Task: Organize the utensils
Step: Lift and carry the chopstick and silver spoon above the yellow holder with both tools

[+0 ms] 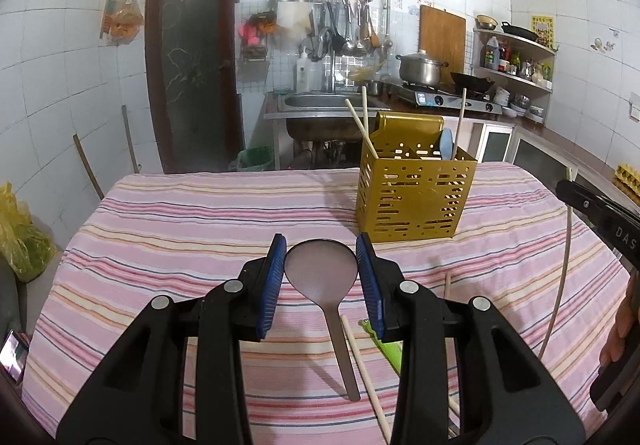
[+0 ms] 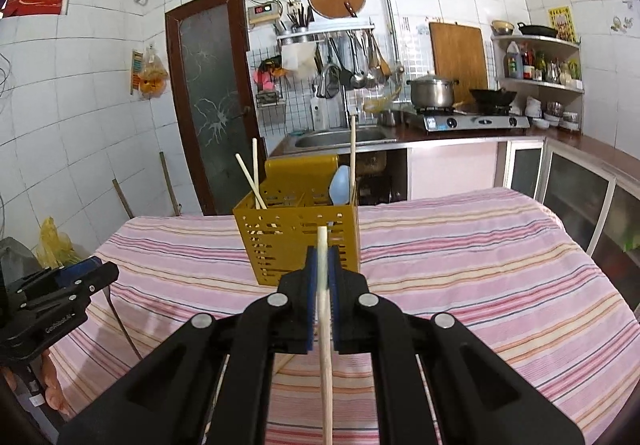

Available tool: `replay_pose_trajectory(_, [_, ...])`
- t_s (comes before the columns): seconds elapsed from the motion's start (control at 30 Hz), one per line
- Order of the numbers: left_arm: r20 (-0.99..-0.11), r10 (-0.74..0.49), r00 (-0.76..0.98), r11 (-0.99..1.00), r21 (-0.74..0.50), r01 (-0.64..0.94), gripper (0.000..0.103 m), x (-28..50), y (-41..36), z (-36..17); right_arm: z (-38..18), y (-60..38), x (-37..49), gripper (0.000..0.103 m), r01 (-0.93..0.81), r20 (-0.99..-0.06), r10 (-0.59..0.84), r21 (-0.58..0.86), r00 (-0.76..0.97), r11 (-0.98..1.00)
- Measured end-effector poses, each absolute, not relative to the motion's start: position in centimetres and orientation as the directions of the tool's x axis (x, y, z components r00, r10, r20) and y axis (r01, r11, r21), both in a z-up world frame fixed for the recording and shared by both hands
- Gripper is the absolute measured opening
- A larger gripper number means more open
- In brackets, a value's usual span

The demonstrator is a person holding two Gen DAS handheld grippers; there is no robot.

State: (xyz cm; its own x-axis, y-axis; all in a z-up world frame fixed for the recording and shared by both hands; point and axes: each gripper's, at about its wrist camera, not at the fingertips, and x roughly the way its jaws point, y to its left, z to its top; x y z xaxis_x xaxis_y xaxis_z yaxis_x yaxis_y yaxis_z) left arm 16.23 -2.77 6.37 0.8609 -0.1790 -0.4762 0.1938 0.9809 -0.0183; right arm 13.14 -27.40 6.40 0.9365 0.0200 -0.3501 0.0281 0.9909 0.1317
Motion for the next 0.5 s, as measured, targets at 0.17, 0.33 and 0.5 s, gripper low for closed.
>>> replay_pose_trajectory(0.17, [-0.455,-0.182,0.871,0.981,-0.023,0.193,0.035,15.7,-2.4,7.1,6.7,-27.2,12.5,0.006,0.028,-0.314,0.011,0.118,0.949,0.993])
replay_pose_trajectory(0.33, [-0.435,-0.195,0.879,0.977,-0.003,0.215,0.035,15.7,-3.1,8.7,8.9,-27.2,12.3,0.006,0.018,-0.248,0.012,0.116,0.969,0.993])
replay_pose_trajectory(0.5, [-0.39,-0.215,0.896,0.971,0.013,0.238,0.035,16.6,-4.6,11.5,12.0,-27.6,13.6,0.006,0.016,-0.184,0.008,0.131,0.983,0.991])
